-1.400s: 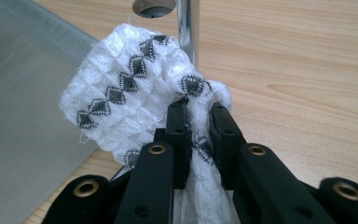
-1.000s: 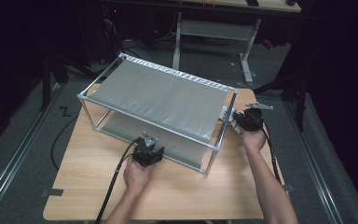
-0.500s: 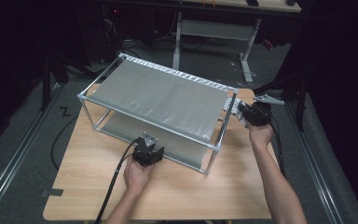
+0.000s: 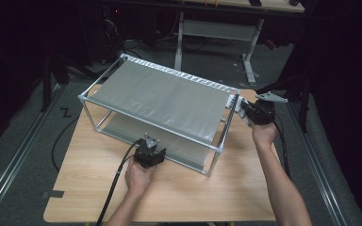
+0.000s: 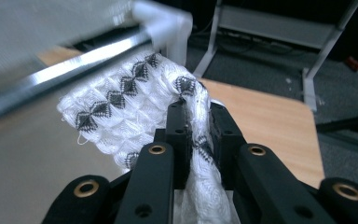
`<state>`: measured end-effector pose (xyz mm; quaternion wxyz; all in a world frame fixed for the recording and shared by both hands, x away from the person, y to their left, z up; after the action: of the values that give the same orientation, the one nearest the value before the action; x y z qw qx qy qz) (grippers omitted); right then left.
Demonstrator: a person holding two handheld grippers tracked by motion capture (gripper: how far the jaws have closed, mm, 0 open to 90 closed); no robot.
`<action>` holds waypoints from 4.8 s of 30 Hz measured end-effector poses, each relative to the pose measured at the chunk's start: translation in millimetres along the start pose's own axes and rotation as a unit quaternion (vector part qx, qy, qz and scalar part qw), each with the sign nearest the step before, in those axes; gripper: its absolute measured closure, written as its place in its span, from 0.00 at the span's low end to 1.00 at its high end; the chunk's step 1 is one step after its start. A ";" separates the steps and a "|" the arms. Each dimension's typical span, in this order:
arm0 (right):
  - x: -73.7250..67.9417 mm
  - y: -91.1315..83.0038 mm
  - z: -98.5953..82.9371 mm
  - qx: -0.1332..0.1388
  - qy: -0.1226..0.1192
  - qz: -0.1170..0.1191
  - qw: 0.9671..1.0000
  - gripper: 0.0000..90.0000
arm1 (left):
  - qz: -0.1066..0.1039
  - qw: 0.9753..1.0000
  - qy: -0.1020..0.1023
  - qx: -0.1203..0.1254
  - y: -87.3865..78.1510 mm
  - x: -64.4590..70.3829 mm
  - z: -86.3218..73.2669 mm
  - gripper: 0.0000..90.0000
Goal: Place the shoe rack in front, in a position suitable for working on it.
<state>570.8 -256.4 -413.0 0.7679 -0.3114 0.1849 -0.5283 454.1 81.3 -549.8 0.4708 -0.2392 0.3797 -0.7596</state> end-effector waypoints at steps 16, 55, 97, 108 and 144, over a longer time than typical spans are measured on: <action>-8.2 8.1 -42.9 -0.050 -0.026 0.005 0.998 0.90 | -0.002 1.000 -0.001 -0.001 -0.1 -0.5 -0.3 0.52; -7.1 -62.4 47.2 0.029 -0.062 -0.026 0.997 0.90 | -0.003 1.000 -0.001 0.000 0.1 -0.2 0.0 0.52; -41.9 -44.8 29.8 0.013 -0.102 0.026 0.994 0.90 | -0.003 1.000 0.000 -0.001 0.1 -0.2 -0.1 0.53; -56.9 -62.1 11.9 0.019 -0.125 0.045 0.991 0.90 | -0.001 1.000 0.000 0.000 0.1 0.1 0.1 0.53; -127.4 -127.7 -46.9 0.042 -0.196 0.125 0.972 0.90 | 0.000 1.000 0.002 0.000 0.0 0.4 0.0 0.53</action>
<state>405.6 -183.2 -367.3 0.8614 -0.3509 0.0455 -0.3643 454.0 81.0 -549.8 0.4702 -0.2377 0.3806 -0.7600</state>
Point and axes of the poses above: each handheld gripper's, and its own axes: y roughly forward along the jaws, z roughly out of its top, x roughly to its right, the point moved 7 cm from there along y, roughly forward along the jaws, and after that the axes turned 14 degrees about -x, right-handed, at the moved point
